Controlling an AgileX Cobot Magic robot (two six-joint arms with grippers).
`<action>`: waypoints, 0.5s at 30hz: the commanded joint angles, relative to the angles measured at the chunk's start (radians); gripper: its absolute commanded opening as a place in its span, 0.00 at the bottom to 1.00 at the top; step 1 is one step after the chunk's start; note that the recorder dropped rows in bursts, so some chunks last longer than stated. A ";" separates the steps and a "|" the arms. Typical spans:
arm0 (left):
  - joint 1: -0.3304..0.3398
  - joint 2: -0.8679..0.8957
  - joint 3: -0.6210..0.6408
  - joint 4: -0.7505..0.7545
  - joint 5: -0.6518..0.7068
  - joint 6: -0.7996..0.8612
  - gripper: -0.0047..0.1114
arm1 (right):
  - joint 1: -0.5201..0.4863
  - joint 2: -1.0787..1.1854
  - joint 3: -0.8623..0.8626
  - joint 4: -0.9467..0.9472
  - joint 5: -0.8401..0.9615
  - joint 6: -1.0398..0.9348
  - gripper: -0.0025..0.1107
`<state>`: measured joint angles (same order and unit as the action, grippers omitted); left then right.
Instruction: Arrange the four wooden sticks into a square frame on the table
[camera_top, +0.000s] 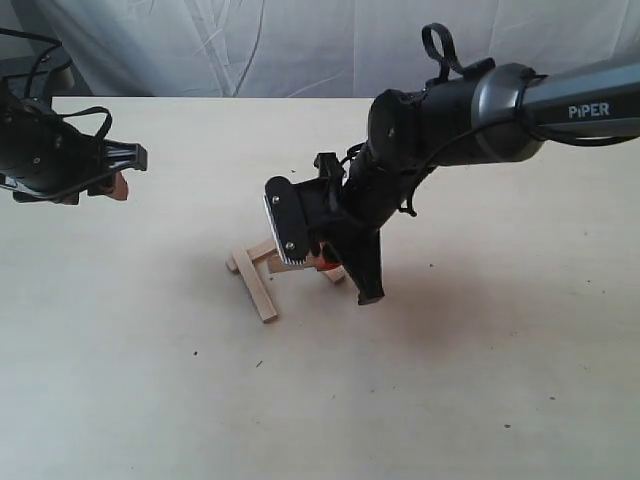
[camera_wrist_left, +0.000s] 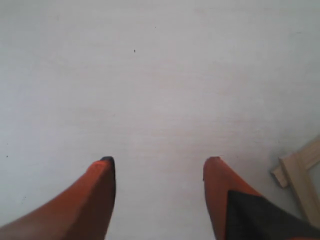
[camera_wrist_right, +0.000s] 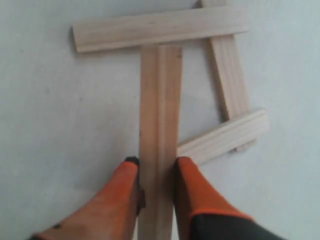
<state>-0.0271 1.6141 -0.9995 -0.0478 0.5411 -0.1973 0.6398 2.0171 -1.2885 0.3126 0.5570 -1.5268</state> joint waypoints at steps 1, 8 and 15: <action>-0.005 -0.008 0.003 -0.014 -0.012 0.000 0.49 | 0.049 0.027 -0.014 -0.116 -0.015 -0.028 0.02; -0.005 -0.008 0.003 -0.014 -0.022 0.000 0.49 | 0.079 0.070 -0.014 -0.173 -0.040 -0.028 0.02; -0.005 -0.008 0.003 -0.014 -0.024 0.000 0.49 | 0.083 0.072 -0.014 -0.173 -0.066 -0.028 0.02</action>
<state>-0.0271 1.6141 -0.9995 -0.0526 0.5262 -0.1973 0.7216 2.0901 -1.2957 0.1427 0.5045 -1.5530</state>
